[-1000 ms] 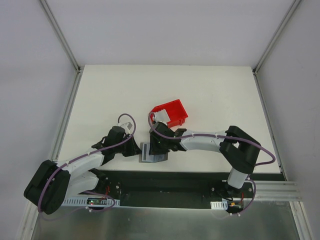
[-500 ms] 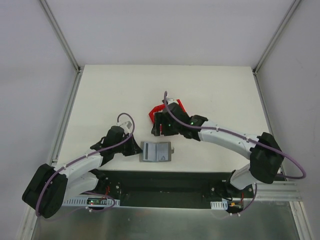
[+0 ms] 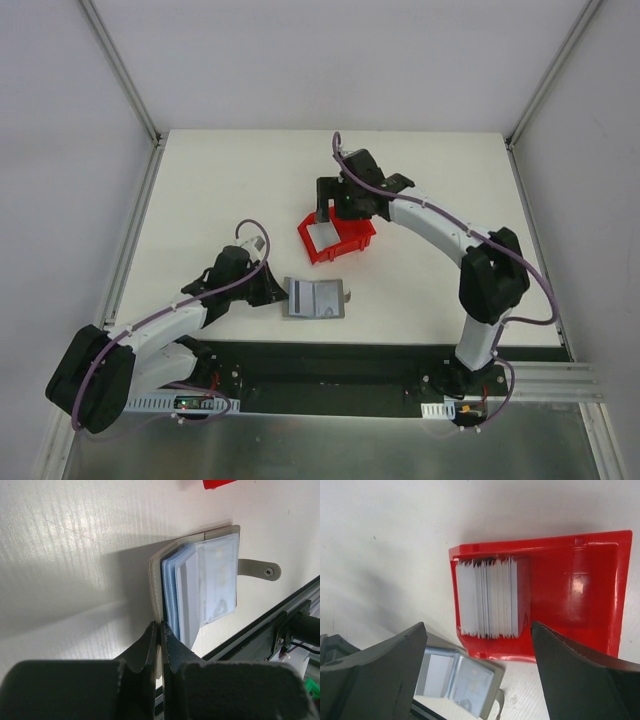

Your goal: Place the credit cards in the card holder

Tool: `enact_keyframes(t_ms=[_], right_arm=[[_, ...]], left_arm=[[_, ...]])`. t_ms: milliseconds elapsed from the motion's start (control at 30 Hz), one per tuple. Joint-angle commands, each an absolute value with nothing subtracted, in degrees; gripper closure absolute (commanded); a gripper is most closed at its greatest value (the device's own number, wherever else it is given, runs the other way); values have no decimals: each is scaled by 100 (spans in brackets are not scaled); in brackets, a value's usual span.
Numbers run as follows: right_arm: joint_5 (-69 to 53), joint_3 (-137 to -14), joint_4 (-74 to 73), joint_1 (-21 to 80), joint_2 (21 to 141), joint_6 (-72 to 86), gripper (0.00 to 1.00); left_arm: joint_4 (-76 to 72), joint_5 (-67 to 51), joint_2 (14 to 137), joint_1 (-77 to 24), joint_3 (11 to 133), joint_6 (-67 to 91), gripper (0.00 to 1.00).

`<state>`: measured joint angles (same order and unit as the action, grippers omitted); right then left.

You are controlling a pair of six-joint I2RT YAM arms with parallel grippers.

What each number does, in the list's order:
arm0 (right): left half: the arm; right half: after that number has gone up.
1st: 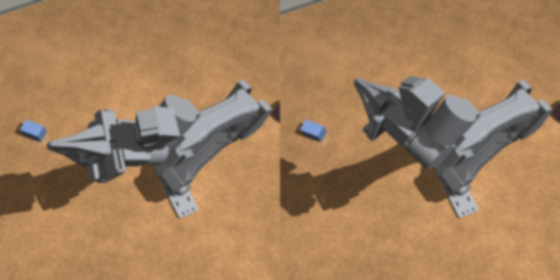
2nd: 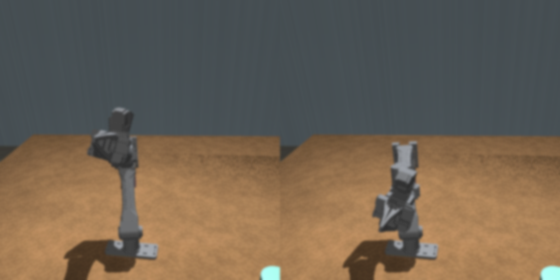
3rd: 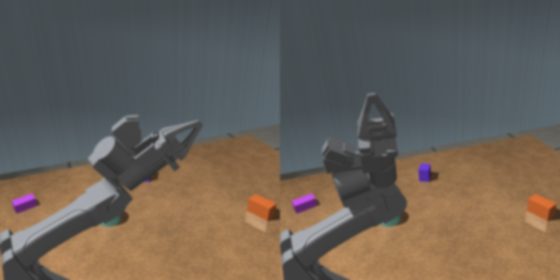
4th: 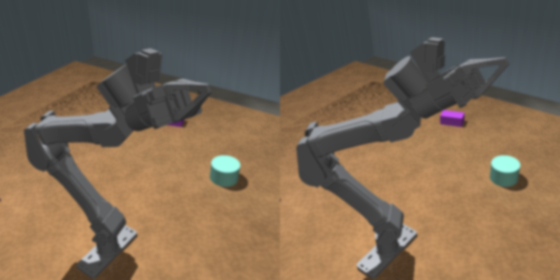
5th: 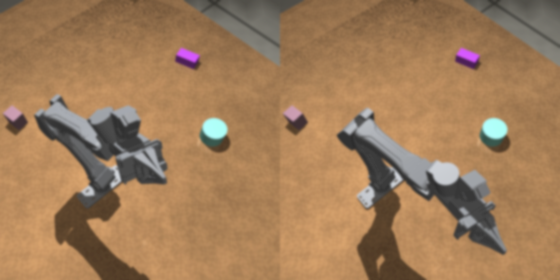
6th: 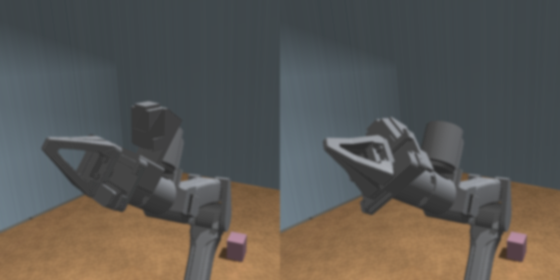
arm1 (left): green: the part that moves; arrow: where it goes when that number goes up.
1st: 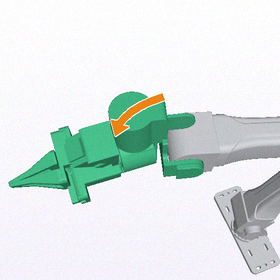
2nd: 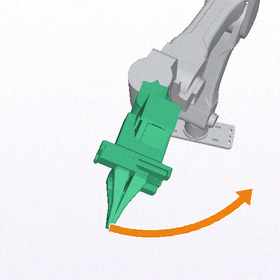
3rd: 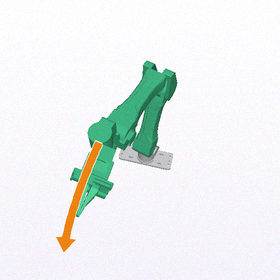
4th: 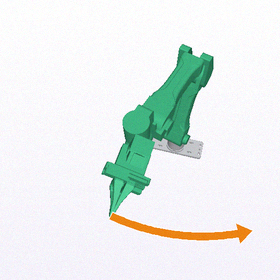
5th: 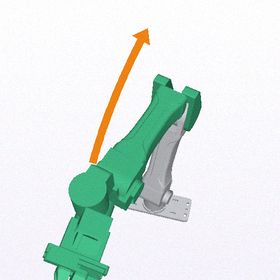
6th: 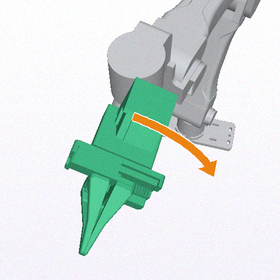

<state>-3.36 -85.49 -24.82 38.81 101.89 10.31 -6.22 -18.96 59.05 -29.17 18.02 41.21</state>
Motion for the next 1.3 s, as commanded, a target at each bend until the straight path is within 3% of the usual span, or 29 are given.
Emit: enact_keyframes(t_ms=[0, 367, 800, 1267], right_arm=[[-888, -9131, -2874, 3709, 10730, 651, 11], [-1345, -9492, -2733, 3586, 11539, 518, 4], [-1872, -9624, -2611, 3489, 11997, 562, 2], [-2382, -9378, -2452, 3454, 11611, 606, 18]], left_arm=[[-571, -1872, 5994, -2909, 2048, 4122, 100], [-571, -1863, 6099, -2909, 2057, 4078, 100], [-563, -1863, 6223, -2900, 2092, 4025, 100], [-580, -1916, 6240, -2900, 2101, 3981, 100]])
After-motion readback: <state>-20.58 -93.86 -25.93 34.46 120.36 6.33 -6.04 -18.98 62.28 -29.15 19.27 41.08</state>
